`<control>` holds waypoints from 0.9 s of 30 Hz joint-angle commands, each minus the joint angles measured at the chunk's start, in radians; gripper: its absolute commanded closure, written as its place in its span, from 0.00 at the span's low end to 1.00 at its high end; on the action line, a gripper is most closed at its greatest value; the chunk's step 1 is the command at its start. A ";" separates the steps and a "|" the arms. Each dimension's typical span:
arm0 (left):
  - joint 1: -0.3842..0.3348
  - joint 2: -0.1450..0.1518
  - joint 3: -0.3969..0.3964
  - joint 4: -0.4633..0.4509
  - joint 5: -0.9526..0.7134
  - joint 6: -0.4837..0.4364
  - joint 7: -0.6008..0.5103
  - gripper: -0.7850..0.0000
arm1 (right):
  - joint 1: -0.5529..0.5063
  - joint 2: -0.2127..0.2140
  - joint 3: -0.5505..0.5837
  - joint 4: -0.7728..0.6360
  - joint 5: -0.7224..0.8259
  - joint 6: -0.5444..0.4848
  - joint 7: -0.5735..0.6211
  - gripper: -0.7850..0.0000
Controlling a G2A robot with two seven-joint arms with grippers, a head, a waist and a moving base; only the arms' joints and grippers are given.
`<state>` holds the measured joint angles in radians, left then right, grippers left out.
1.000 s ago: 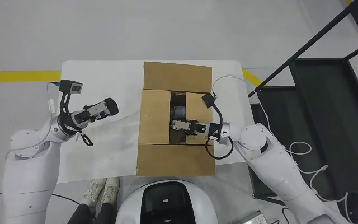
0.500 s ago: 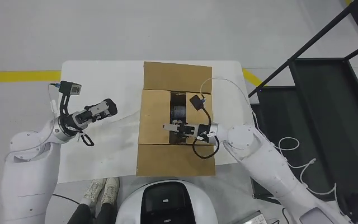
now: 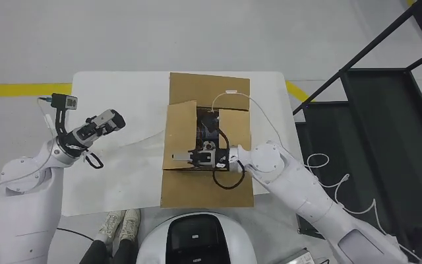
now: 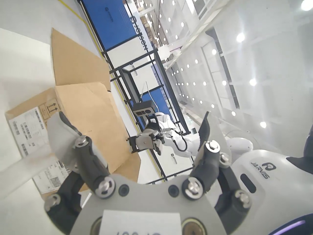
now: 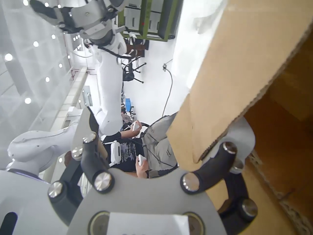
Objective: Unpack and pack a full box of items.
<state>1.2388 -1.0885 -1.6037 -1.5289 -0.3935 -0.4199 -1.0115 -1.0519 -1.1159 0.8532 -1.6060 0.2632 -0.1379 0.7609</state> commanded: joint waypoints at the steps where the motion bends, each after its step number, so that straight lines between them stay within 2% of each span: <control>1: 0.000 0.001 -0.009 -0.012 -0.006 -0.001 0.034 0.00 | 0.029 -0.011 -0.017 -0.010 -0.006 -0.009 -0.019 0.00; 8: 0.029 0.005 -0.058 -0.067 -0.067 -0.016 0.093 0.00 | 0.147 -0.072 -0.136 -0.009 -0.003 -0.022 -0.075 0.00; 16: 0.054 0.010 -0.067 -0.119 -0.102 0.001 0.067 0.00 | 0.293 -0.192 -0.345 0.164 -0.012 -0.004 -0.143 0.00; 22: 0.023 0.009 0.010 -0.040 -0.026 0.044 0.055 0.00 | 0.316 -0.250 -0.405 0.281 -0.002 -0.023 -0.152 0.00; 27: -0.017 0.003 0.082 0.052 0.088 0.057 0.120 0.00 | 0.296 -0.243 -0.369 0.282 -0.028 -0.045 -0.130 0.00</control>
<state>1.2300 -1.0837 -1.5374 -1.5005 -0.3350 -0.3680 -0.9165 -0.7469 -1.3656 0.4688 -1.3146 0.2454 -0.1788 0.6257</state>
